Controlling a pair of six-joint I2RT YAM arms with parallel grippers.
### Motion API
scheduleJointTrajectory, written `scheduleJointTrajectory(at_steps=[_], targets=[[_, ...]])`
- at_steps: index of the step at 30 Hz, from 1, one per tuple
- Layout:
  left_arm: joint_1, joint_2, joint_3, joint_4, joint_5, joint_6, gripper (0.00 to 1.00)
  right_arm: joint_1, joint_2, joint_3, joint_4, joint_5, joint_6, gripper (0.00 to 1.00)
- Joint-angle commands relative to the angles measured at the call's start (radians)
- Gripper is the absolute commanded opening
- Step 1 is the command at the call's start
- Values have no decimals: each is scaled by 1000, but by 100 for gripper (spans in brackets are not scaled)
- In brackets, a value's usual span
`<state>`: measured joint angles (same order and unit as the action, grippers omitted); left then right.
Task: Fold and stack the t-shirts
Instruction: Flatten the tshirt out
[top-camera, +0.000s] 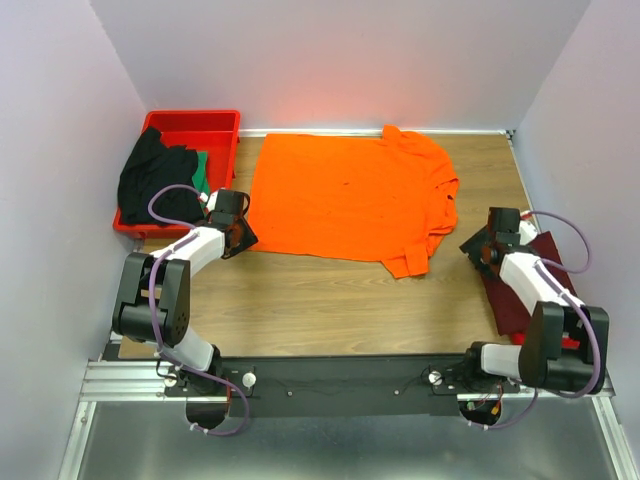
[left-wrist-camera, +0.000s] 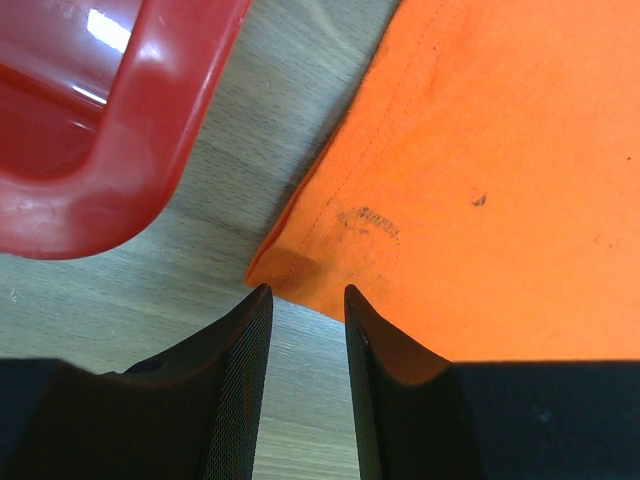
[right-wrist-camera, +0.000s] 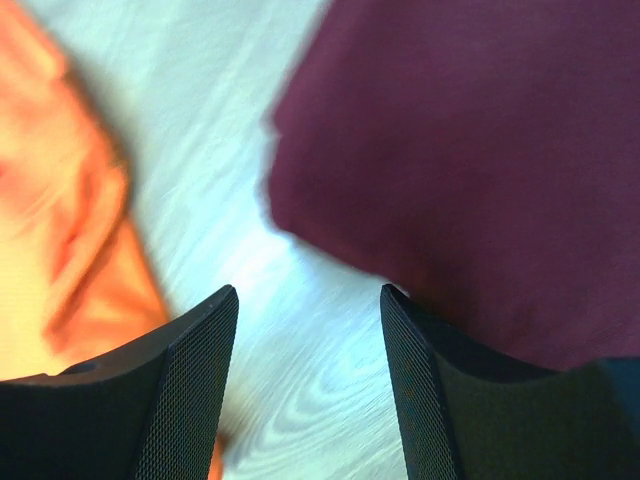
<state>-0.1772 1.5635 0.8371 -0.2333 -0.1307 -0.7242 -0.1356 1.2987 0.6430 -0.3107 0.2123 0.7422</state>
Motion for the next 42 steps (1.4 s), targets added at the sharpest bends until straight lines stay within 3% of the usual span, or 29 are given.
scheduleJointTrajectory(at_steps=[1, 11, 17, 42], targets=[[-1, -22, -4, -9, -18, -1, 43, 57, -77, 52, -22, -19, -84, 65], [-1, -13, 11, -29, -33, -4, 42, 483, 22, 231, -128, 242, -162, 59], [-1, 4, 20, -29, -29, 3, 42, 631, 85, 287, -168, 312, -214, 55], [-1, 23, 8, -20, -12, 14, 41, 709, 315, 279, -195, 256, -233, 48]])
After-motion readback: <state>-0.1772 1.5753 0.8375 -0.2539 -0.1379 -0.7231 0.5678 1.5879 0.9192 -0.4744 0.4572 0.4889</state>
